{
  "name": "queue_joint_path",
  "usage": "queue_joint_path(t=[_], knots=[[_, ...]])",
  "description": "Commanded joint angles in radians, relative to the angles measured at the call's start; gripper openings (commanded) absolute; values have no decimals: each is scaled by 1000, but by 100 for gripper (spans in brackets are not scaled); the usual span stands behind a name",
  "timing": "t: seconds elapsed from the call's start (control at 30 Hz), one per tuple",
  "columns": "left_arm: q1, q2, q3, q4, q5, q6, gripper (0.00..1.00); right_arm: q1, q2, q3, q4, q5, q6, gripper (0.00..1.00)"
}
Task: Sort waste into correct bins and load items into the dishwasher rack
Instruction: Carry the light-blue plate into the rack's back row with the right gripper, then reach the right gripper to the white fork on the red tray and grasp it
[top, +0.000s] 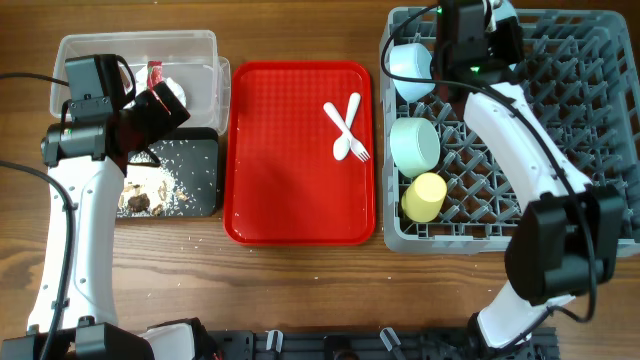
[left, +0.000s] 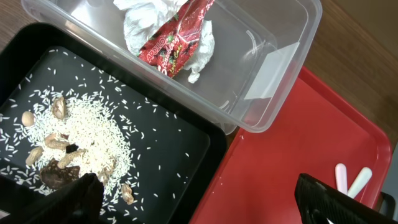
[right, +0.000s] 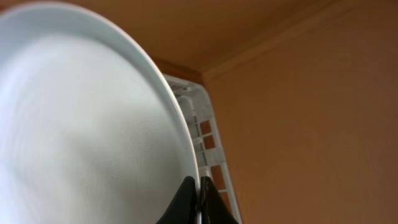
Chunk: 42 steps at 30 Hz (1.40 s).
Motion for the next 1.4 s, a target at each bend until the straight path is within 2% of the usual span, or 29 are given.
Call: queue_joint_path(t=[0.0, 0.07, 0.1, 0.13, 0.27, 0.33, 0.53, 0.63, 0.73, 0.77, 0.83, 0.9, 0.97, 1.1, 1.2, 1.3, 1.37], knots=[[4, 6, 2, 2, -10, 5, 100, 5, 65, 1, 5, 21, -18, 4], [4, 6, 2, 2, -10, 5, 100, 8, 80, 1, 2, 7, -16, 6], [4, 6, 2, 2, -10, 5, 100, 9, 82, 1, -2, -22, -16, 15], [4, 6, 2, 2, -10, 5, 100, 10, 82, 1, -2, -46, -16, 28], [4, 6, 2, 2, -10, 5, 100, 14, 81, 1, -2, -93, 29, 65], [4, 6, 2, 2, -10, 5, 100, 14, 71, 2, -3, -101, 55, 80], [4, 6, 2, 2, -10, 5, 100, 23, -89, 3, -41, -215, 61, 98], [4, 6, 2, 2, -10, 5, 100, 55, -237, 3, -122, -526, 153, 100], [4, 6, 2, 2, -10, 5, 100, 85, -271, 3, -156, -1068, 323, 100], [4, 6, 2, 2, -10, 5, 100, 103, -253, 3, -153, -1171, 387, 100], [4, 6, 2, 2, -10, 5, 100, 171, -195, 3, -166, -1199, 480, 100], [4, 6, 2, 2, -10, 5, 100, 250, -132, 3, -201, -1123, 487, 100], [4, 6, 2, 2, -10, 5, 100, 305, -85, 18, -269, -1025, 538, 100], [4, 6, 2, 2, -10, 5, 100, 354, 27, 112, -451, -1012, 587, 100], [4, 6, 2, 2, -10, 5, 100, 354, 110, 191, -566, -1078, 585, 100], [4, 6, 2, 2, -10, 5, 100, 354, 142, 196, -545, -1240, 583, 100], [4, 6, 2, 2, -10, 5, 100, 354, 144, 194, -505, -1265, 583, 100]])
